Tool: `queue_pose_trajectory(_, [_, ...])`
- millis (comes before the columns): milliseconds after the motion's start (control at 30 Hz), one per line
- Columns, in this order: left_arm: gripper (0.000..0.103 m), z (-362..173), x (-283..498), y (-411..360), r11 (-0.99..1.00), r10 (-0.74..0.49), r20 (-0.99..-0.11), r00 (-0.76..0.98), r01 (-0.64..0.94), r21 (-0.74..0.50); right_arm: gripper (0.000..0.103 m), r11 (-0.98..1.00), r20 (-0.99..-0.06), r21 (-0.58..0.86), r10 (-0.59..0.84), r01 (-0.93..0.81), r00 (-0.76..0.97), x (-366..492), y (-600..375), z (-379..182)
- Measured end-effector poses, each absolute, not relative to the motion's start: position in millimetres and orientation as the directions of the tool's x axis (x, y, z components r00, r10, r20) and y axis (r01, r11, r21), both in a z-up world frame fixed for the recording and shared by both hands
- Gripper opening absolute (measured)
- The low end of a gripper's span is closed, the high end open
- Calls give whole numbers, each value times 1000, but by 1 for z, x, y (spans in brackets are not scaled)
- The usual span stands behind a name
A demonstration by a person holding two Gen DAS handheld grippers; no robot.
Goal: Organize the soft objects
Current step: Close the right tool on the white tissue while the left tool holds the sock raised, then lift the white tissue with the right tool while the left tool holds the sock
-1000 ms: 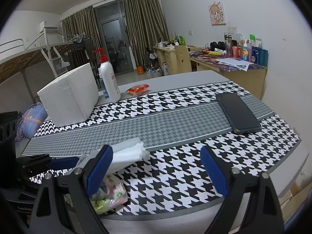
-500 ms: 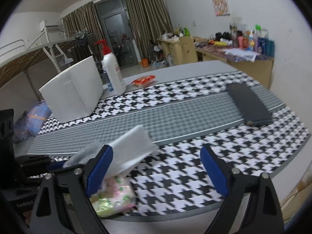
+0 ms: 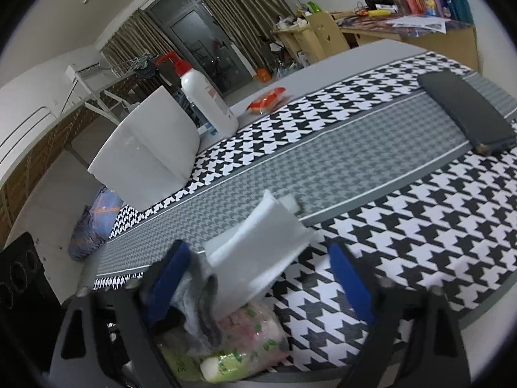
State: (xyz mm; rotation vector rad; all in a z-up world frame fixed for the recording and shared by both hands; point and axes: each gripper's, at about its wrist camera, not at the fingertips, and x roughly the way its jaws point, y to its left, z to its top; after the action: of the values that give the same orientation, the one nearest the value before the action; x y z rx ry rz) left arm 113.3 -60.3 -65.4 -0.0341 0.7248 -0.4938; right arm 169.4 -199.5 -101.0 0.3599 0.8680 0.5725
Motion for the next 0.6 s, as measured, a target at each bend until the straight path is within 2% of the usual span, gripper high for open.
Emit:
queue_pose_trajectory(33, [15,-66,114,-60,886,-444,-629,639,419,-199,61,791,-616,516,610,-330,499,170,-197,-102])
queue_pose_trajectory(133, [15,-66,113,-61,882,-448,-625,639,428,-196,38,788,-627,509,615,-346,478,169,-190,-101])
queue_pose_trajectory(167, [15,-65,113,-61,881,-450,-624,639,431,-194,34,787,-626,509,617,-349,477,169,-189,-101])
queue_pose_trajectory(233, [15,-65,113,-59,883,-447,-622,643,430,-190,15,788,-618,509,615,-347,490,169,-190,-99])
queue_pose_trajectory(333, [15,-63,112,-55,887,-439,-618,652,423,-185,7,803,-612,496,593,-330,523,169,-193,-94])
queue_pose_trajectory(600, [15,-57,110,-39,904,-417,-601,682,376,-202,3,847,-595,444,522,-292,610,170,-209,-77])
